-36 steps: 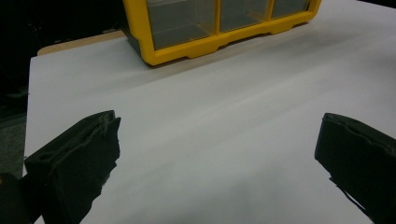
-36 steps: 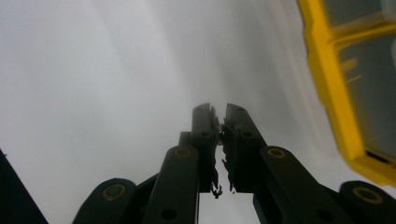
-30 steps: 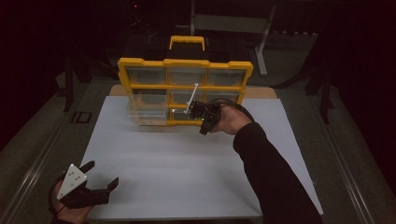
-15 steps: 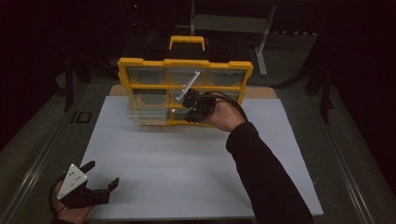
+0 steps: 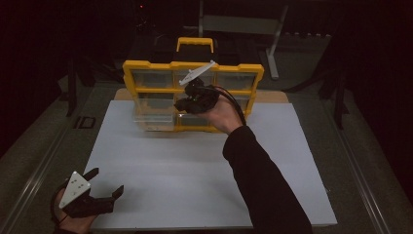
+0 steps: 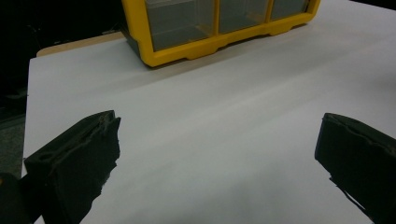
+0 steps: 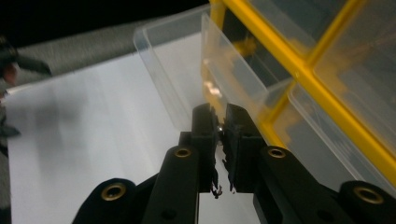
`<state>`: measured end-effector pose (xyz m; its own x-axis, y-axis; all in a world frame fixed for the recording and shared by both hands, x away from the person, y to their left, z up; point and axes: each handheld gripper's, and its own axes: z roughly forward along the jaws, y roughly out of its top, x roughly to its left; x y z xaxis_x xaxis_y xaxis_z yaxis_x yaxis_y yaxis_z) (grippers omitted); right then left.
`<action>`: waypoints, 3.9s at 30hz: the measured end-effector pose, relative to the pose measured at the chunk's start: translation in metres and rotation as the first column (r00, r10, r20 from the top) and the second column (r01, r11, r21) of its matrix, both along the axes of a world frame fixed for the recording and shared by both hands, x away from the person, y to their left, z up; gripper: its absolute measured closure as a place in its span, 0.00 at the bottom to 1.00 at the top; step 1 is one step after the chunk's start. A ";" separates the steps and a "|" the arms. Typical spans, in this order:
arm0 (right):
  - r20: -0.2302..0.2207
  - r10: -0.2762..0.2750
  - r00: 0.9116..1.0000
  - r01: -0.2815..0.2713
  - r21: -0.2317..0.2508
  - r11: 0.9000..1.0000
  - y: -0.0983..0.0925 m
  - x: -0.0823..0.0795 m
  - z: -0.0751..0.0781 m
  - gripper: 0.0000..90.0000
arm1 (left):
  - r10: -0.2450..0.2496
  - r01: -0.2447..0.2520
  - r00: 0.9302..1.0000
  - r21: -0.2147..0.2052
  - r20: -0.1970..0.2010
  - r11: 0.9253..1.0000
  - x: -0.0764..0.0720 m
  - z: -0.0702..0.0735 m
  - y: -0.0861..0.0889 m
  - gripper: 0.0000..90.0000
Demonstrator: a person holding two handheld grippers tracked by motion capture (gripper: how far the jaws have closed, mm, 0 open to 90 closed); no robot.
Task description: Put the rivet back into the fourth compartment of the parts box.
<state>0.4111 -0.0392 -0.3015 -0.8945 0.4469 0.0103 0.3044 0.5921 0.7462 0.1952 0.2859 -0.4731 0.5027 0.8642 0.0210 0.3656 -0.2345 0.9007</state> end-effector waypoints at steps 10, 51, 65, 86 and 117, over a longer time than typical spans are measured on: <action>0.018 -0.029 0.999 0.029 0.020 0.999 0.018 0.002 -0.002 0.92 | -0.001 0.001 1.000 -0.003 0.000 1.000 0.001 0.000 0.000 0.01; 0.048 -0.027 0.998 0.038 -0.240 0.970 0.021 -0.013 -0.024 0.14 | 0.001 -0.001 1.000 0.003 -0.001 1.000 0.000 0.000 0.001 0.01; 0.014 -0.057 0.998 0.059 -0.258 0.964 -0.030 -0.030 -0.063 0.13 | 0.005 -0.005 1.000 0.003 0.001 1.000 0.000 0.000 0.001 0.01; -0.013 -0.193 0.981 0.190 -0.108 0.976 -0.126 -0.074 -0.109 0.13 | 0.016 -0.016 1.000 -0.001 0.005 1.000 0.000 0.000 0.002 0.01; 0.072 -0.520 0.851 0.497 0.208 0.843 -0.250 -0.174 -0.168 0.13 | 0.058 -0.058 0.998 -0.007 0.024 0.998 -0.005 0.002 0.009 0.01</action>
<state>0.2372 -0.2892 -0.4694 -0.5410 0.8402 0.0382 0.4275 0.2355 0.8728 0.1905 0.2945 -0.4707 0.4508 0.8922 0.0275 0.3564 -0.2081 0.9108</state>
